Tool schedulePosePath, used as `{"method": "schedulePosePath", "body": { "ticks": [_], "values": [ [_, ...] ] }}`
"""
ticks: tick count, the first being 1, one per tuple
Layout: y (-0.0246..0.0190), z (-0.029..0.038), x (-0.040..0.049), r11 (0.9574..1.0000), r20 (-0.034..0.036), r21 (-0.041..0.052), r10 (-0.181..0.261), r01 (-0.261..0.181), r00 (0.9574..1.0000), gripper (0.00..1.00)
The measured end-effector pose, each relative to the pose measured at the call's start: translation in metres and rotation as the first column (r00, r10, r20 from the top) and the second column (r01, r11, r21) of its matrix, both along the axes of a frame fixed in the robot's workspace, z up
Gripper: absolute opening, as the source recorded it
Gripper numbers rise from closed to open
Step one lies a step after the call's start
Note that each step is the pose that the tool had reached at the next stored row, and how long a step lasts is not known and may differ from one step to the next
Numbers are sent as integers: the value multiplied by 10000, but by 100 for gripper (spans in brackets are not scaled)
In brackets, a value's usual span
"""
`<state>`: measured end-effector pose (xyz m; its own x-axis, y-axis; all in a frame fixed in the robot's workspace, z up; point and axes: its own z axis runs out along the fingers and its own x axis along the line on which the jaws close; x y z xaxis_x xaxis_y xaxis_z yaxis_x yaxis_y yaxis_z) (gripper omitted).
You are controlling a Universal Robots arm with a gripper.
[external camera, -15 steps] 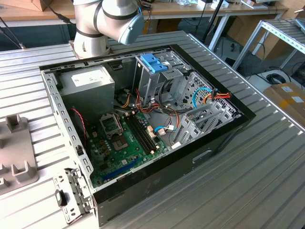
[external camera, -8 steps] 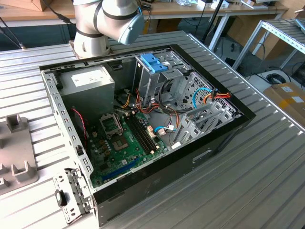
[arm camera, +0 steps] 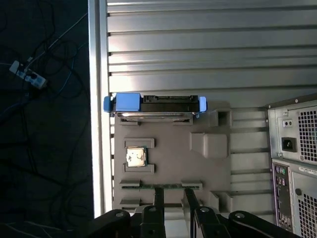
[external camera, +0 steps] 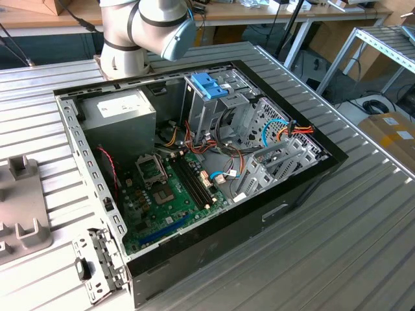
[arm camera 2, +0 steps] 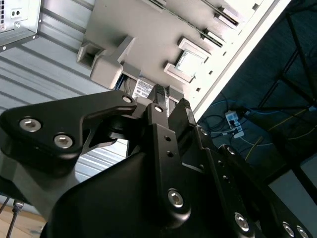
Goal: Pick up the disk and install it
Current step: 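Pick up the disk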
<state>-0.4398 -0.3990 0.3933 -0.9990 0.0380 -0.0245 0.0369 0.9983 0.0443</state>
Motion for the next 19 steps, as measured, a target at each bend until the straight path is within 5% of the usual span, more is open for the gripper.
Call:
{"method": "schedulePosePath", "body": {
  "ticks": [9,19],
  "values": [
    [0,0,0,9945,0,0,1045,-1045,9945,30],
    [0,0,0,9864,0,0,1641,-1641,9864,30]
  ]
}}
